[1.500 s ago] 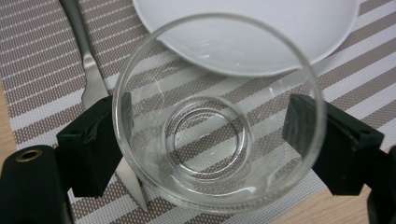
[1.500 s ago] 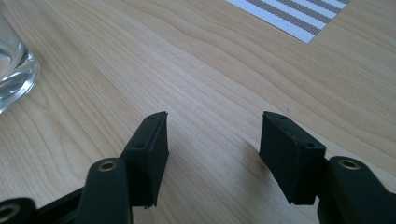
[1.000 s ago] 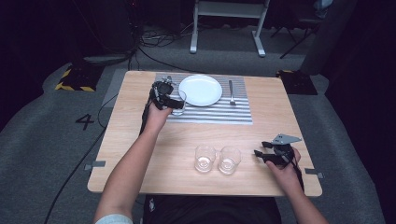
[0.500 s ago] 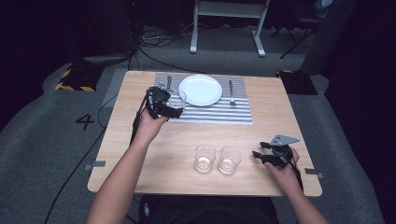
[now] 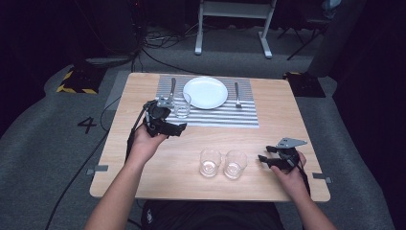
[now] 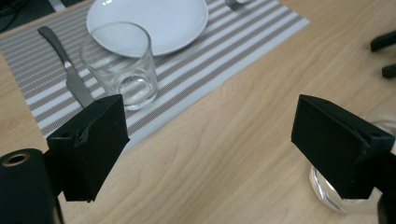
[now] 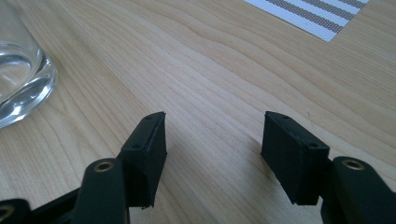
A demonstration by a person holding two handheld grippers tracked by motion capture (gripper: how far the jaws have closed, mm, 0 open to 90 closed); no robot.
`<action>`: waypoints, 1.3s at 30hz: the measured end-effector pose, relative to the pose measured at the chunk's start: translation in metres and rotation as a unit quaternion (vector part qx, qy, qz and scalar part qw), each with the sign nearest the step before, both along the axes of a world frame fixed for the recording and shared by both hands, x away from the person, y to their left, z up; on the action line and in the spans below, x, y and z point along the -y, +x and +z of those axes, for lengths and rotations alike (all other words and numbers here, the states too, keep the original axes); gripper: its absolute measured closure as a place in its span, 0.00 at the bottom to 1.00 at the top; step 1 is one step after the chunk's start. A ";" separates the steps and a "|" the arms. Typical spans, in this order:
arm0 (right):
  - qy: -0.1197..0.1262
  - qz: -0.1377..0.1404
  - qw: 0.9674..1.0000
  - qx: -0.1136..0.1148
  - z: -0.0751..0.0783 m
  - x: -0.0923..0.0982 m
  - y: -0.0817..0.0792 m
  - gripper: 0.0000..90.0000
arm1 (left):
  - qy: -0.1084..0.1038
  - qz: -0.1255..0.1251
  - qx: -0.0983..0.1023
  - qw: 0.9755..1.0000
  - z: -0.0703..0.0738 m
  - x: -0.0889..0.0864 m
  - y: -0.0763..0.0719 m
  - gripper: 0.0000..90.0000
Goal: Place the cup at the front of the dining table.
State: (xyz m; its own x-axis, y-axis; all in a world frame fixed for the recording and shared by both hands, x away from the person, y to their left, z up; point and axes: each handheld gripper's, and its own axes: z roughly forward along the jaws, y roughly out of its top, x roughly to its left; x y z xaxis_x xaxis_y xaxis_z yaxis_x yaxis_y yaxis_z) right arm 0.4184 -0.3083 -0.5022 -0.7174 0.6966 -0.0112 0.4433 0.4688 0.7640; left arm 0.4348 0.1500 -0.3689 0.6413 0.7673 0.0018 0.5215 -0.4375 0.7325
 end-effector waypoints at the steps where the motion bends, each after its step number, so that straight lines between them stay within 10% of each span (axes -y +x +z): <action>1: -0.001 0.000 1.000 0.001 0.000 0.000 0.000 0.45 | -0.003 0.001 0.000 1.000 0.000 -0.001 -0.003 0.12; 13: -0.003 0.001 1.000 0.003 0.000 0.000 -0.001 0.45 | 0.031 0.000 -0.005 0.999 -0.011 -0.016 -0.028 0.13; 39: -0.009 0.001 1.000 0.013 0.000 -0.002 -0.002 0.45 | 0.038 0.013 -0.037 0.999 -0.076 -0.072 -0.061 0.16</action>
State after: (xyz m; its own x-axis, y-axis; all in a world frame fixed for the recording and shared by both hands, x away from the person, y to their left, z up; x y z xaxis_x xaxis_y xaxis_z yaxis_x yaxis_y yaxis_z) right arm 0.4163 -0.3067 -0.5022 -0.7187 0.6941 -0.0417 0.4224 0.4834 0.7667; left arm 0.3735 0.2222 -0.4448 0.6219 0.7830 0.0139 0.5846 -0.4760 0.6570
